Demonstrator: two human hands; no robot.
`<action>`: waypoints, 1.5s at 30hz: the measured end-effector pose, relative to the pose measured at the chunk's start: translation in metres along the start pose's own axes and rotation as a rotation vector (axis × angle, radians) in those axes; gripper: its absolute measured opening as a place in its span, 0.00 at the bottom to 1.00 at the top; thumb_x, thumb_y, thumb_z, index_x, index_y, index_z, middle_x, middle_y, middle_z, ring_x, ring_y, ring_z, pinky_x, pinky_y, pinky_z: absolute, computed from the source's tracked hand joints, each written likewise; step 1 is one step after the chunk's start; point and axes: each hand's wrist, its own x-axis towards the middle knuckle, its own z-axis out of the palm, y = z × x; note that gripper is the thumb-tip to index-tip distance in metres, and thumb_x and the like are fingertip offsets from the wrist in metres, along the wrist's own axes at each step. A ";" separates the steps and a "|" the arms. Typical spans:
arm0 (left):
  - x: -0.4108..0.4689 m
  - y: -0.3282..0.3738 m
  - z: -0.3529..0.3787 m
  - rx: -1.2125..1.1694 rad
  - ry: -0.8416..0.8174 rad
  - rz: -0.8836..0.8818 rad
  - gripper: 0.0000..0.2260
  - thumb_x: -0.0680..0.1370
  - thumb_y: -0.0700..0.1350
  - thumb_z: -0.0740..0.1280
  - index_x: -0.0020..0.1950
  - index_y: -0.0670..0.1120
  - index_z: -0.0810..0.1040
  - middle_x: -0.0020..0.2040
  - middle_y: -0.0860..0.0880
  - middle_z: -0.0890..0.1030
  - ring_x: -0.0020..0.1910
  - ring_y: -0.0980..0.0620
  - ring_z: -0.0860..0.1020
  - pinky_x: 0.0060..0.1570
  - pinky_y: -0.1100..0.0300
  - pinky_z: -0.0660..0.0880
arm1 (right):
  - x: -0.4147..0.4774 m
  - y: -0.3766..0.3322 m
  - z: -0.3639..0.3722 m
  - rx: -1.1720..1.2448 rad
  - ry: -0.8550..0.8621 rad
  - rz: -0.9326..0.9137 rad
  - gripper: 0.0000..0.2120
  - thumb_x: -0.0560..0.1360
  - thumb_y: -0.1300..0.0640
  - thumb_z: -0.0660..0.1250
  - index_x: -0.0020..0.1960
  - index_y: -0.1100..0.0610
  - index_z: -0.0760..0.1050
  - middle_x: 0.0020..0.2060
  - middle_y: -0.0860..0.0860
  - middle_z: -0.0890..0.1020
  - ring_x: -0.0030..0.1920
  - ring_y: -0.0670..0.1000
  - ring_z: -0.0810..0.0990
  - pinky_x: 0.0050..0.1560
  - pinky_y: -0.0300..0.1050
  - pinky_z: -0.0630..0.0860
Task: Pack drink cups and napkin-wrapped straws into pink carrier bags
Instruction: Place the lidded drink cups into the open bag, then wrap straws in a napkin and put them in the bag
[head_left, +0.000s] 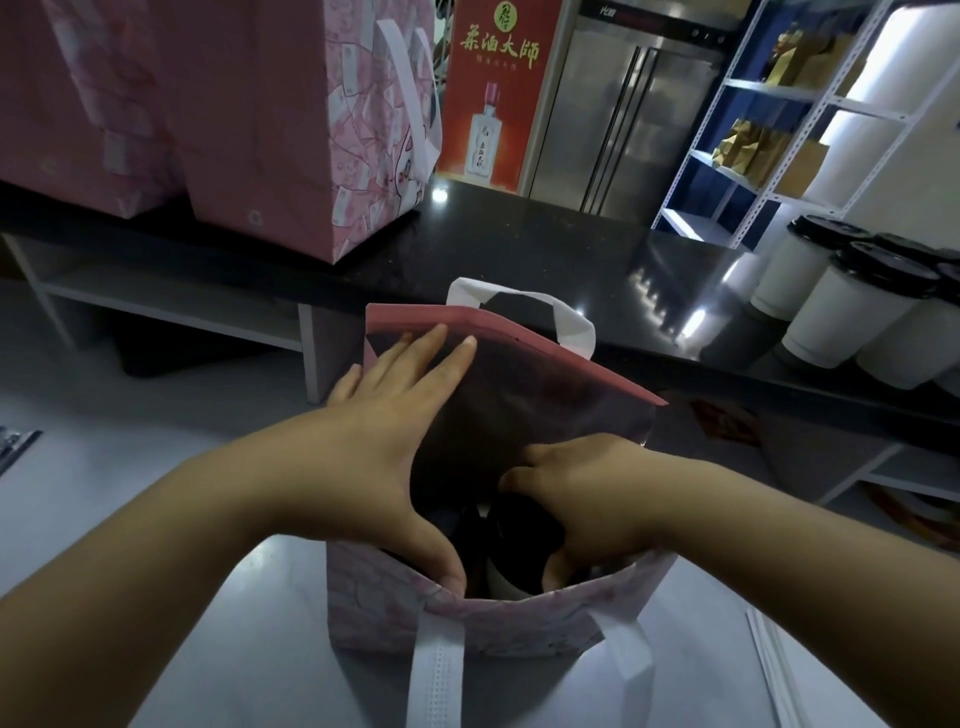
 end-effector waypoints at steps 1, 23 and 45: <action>0.000 0.000 0.000 -0.004 0.005 0.002 0.62 0.53 0.69 0.73 0.58 0.68 0.18 0.64 0.69 0.22 0.52 0.73 0.20 0.70 0.57 0.36 | 0.000 0.000 0.000 -0.009 -0.009 -0.001 0.32 0.71 0.42 0.70 0.71 0.50 0.64 0.61 0.50 0.73 0.57 0.53 0.75 0.55 0.45 0.75; -0.007 -0.007 0.007 -0.210 0.421 0.080 0.54 0.51 0.73 0.69 0.74 0.59 0.55 0.61 0.66 0.55 0.62 0.63 0.63 0.60 0.66 0.65 | -0.028 0.001 -0.025 0.077 0.254 0.012 0.21 0.76 0.41 0.63 0.66 0.46 0.70 0.61 0.44 0.74 0.58 0.48 0.74 0.53 0.45 0.75; -0.121 -0.071 0.040 -0.515 1.005 -0.243 0.11 0.69 0.56 0.69 0.48 0.53 0.79 0.42 0.57 0.81 0.44 0.62 0.79 0.39 0.67 0.73 | -0.005 -0.151 -0.086 0.841 0.790 -0.118 0.11 0.73 0.46 0.67 0.54 0.48 0.77 0.41 0.41 0.78 0.42 0.41 0.80 0.43 0.37 0.80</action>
